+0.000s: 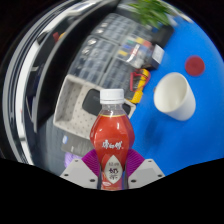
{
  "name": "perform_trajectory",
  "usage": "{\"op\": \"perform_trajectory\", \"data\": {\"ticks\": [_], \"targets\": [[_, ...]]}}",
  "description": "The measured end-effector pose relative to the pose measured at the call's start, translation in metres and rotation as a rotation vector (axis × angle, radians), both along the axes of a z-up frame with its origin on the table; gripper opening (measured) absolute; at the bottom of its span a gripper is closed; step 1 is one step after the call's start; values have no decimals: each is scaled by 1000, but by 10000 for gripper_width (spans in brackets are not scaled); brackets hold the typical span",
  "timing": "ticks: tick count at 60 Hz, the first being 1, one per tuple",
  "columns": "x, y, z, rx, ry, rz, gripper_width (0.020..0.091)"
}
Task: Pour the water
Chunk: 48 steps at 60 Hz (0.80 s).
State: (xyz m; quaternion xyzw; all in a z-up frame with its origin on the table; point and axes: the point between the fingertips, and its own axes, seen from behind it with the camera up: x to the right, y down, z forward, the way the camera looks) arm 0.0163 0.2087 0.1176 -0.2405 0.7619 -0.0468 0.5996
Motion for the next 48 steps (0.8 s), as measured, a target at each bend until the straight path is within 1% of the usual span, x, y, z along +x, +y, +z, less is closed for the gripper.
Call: {"op": "perform_trajectory", "data": {"ticks": [6, 20, 29, 33, 39, 48], "targets": [[9, -11, 3, 204, 25, -63, 301], [21, -24, 24, 554, 32, -124, 301], [27, -41, 33, 751, 24, -189, 303], [28, -47, 38, 838, 20, -205, 301], [27, -49, 40, 902, 33, -210, 301], [26, -45, 35, 859, 56, -194, 301]]}}
